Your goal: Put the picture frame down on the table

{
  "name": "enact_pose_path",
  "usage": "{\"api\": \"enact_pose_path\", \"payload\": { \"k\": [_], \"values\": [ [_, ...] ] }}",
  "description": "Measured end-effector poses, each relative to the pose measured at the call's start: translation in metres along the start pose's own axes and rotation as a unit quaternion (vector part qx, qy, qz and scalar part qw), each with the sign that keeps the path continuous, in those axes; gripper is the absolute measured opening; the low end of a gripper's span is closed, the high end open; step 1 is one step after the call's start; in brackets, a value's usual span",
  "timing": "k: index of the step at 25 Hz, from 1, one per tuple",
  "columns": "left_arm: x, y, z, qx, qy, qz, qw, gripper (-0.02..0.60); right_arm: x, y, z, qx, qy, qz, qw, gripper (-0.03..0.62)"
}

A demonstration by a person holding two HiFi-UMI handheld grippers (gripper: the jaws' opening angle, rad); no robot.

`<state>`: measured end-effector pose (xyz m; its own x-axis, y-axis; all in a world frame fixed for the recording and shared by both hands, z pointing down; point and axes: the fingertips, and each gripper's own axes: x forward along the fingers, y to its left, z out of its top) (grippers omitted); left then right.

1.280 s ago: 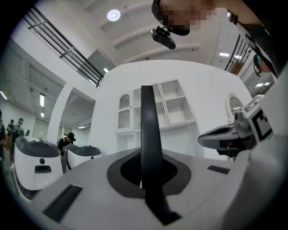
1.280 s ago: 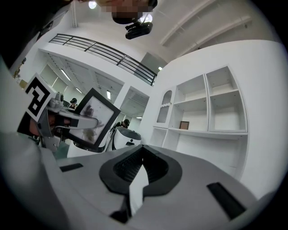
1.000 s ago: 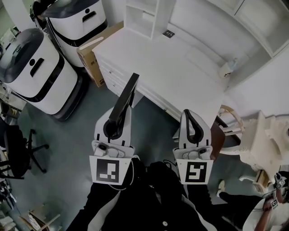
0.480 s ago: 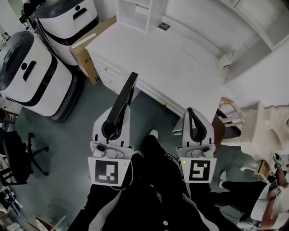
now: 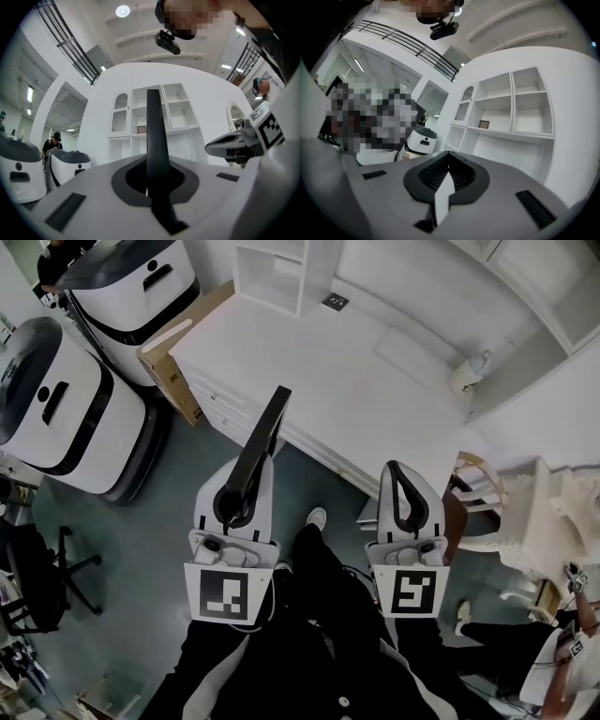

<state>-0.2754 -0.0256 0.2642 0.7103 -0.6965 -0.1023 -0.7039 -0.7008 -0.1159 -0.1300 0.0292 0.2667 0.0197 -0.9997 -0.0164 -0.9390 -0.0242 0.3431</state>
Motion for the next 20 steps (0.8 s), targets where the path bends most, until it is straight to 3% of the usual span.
{"api": "enact_pose_path", "payload": {
  "k": [20],
  "values": [
    [0.174, -0.017, -0.008, 0.015, 0.002, -0.026, 0.9995, 0.014, 0.117, -0.116, -0.043, 0.017, -0.003, -0.009, 1.0, 0.002]
  ]
}}
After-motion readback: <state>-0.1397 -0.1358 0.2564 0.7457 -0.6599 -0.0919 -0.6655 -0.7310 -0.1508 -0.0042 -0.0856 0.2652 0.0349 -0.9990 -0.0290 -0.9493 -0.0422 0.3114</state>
